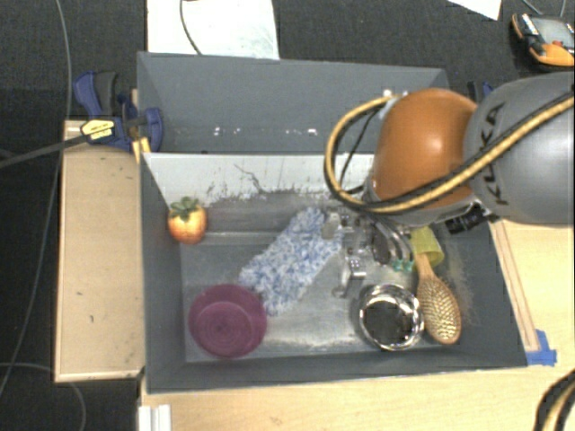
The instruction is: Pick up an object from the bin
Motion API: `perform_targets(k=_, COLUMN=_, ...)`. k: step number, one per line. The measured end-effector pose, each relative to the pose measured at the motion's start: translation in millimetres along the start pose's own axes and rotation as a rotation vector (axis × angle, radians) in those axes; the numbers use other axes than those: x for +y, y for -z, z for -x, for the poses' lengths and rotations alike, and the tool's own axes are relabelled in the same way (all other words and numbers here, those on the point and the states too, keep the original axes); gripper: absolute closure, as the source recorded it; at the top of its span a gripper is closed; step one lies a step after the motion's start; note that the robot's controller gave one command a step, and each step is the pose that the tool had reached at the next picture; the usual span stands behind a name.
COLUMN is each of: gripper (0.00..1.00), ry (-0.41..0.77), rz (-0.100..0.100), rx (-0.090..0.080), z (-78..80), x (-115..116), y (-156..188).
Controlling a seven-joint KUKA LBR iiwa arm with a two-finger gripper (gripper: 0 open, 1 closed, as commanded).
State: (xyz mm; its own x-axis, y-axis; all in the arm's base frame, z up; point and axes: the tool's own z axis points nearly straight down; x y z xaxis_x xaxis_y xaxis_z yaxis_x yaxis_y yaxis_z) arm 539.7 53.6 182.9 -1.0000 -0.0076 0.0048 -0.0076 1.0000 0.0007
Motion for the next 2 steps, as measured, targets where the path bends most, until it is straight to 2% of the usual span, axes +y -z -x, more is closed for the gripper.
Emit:
perform_targets(k=1, gripper=0.0, ry=-0.002, rz=0.0, rx=-0.007, z=1.7, x=0, y=3)
perform_targets(k=2, gripper=0.0, ry=0.24, rz=-0.001, rx=-0.009, z=31.7, x=22, y=-74)
